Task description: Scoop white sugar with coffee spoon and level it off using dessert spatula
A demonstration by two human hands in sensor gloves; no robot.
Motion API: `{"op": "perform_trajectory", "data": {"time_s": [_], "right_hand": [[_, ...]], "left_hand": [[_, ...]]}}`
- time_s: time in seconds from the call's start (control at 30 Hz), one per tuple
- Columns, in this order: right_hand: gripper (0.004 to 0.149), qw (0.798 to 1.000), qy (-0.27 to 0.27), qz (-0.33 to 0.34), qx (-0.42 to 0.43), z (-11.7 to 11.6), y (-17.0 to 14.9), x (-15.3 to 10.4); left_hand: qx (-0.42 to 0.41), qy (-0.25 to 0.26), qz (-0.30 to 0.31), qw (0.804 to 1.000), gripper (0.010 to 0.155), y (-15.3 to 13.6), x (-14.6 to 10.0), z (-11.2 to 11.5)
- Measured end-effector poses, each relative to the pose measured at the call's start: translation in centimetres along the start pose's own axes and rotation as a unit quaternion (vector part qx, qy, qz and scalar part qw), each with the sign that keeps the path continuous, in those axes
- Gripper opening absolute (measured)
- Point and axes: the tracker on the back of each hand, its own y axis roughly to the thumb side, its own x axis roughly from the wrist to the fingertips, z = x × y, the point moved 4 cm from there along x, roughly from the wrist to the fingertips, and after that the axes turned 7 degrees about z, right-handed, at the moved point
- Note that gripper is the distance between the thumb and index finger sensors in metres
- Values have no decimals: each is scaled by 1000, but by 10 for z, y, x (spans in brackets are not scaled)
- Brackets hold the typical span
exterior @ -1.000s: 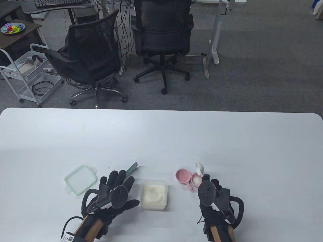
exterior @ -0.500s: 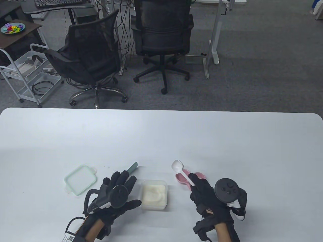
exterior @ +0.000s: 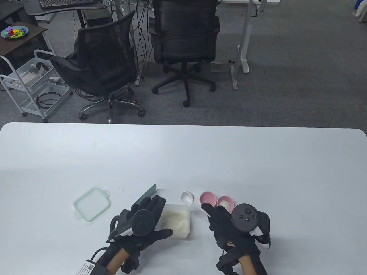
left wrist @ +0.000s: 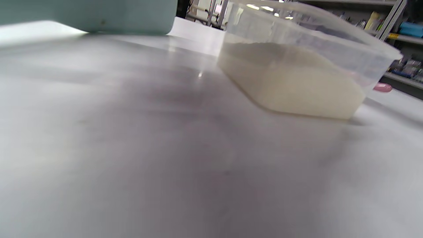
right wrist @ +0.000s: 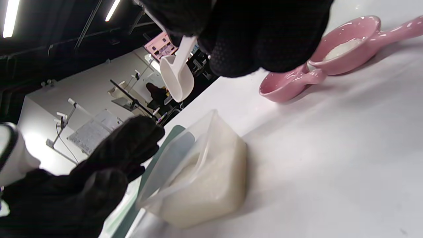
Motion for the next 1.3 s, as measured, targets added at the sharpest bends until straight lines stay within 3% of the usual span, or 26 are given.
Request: {"op": "perform_trajectory", "data": {"time_s": [0.17, 0.33, 0.5, 0.7, 0.77, 0.87, 1.07, 1.3], "right_hand": [[51, 998, 32, 10, -59, -12, 12, 2], [50, 986, 44, 11, -159, -24, 27, 3], [50, 959, 52, 1, -278, -41, 36, 5], [49, 933, 38, 3, -358, -57, 45, 9], [49, 914, 35, -1, -404, -64, 48, 11], [48, 909, 37, 1, -415, -67, 50, 11], [46, 934, 51, 8, -353, -63, 44, 11], [46, 978, 78, -4, -192, -54, 20, 14]], "left_hand": [[-24, -9, 1, 1000, 104, 9, 9, 7], [21, -19, -13, 1000, 100, 9, 12, 21], [35, -11, -23, 999, 98, 10, 12, 20], [39, -17, -26, 999, 99, 11, 12, 20], [38, -17, -26, 999, 99, 11, 12, 20], [40, -16, -26, 999, 98, 11, 12, 20], [41, -14, -26, 999, 98, 12, 12, 20], [42, -10, -27, 999, 98, 12, 12, 20]]}}
